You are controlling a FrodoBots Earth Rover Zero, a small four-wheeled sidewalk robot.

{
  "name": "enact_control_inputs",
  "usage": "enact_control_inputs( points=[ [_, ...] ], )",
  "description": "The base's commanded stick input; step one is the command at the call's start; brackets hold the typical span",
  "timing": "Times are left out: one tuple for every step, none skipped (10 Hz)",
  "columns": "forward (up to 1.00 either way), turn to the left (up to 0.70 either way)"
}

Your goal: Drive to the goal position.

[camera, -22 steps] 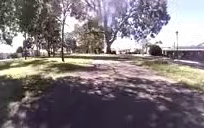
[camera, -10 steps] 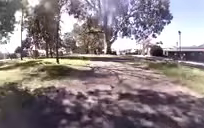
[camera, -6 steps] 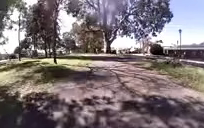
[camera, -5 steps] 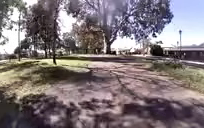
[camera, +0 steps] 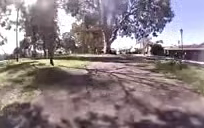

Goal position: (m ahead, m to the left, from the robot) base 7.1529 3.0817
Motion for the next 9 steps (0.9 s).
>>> enact_control_inputs(
  points=[
    [0.70, 0.31],
    [0.70, 0.29],
    [0.70, 0.00],
    [0.70, 0.00],
    [0.70, 0.00],
    [0.70, 0.00],
    [0.70, 0.00],
    [0.70, 0.00],
    [0.70, 0.00]
  ],
)
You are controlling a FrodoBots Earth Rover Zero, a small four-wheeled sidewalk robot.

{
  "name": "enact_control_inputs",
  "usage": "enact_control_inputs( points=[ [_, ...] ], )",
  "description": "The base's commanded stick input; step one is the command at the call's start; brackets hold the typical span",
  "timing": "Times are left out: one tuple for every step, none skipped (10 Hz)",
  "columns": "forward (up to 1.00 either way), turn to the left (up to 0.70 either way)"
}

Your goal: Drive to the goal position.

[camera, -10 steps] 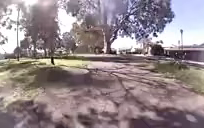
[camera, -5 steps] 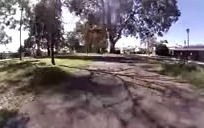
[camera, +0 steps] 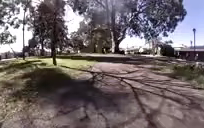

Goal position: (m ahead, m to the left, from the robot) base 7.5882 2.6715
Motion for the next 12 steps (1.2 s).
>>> enact_control_inputs(
  points=[
    [0.70, 0.00],
    [0.70, 0.00],
    [0.70, 0.00],
    [0.70, 0.00],
    [0.70, 0.00],
    [0.70, -0.12],
    [0.70, -0.23],
    [0.70, 0.00],
    [0.70, 0.00],
    [0.70, 0.00],
    [0.70, 0.00],
    [0.70, 0.00]
  ],
)
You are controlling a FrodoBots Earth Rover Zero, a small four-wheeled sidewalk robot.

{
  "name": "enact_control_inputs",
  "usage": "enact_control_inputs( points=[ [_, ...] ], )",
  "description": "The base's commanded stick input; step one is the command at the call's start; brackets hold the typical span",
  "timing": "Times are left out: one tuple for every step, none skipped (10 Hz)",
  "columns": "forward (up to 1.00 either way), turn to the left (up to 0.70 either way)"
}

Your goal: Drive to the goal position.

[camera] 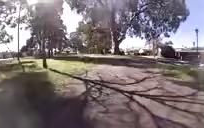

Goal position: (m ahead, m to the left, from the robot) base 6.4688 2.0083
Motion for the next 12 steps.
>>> enact_control_inputs(
  points=[
    [0.70, 0.00],
    [0.70, 0.00],
    [0.70, 0.00],
    [0.70, 0.00],
    [0.70, 0.00],
    [0.70, 0.00],
    [0.70, 0.00],
    [0.70, 0.00],
    [0.70, 0.00],
    [0.70, 0.00],
    [0.70, 0.09],
    [0.70, 0.16]
  ],
)
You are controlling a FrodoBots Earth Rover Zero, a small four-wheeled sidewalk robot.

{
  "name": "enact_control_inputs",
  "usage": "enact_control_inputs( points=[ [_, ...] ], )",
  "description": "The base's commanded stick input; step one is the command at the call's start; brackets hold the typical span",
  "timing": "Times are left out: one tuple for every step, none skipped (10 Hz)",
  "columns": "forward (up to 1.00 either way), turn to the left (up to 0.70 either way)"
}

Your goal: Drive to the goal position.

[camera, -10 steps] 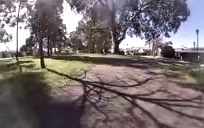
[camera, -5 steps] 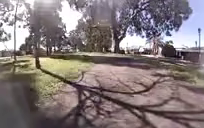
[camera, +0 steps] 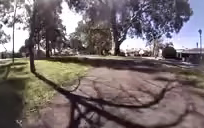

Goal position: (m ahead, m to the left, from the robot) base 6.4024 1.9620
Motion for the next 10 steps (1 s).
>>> enact_control_inputs(
  points=[
    [0.70, 0.23],
    [0.70, 0.00],
    [0.70, 0.00],
    [0.70, 0.00],
    [0.70, 0.00],
    [0.70, 0.00],
    [0.70, 0.00],
    [0.70, 0.00],
    [0.70, 0.00],
    [0.70, 0.00]
  ],
)
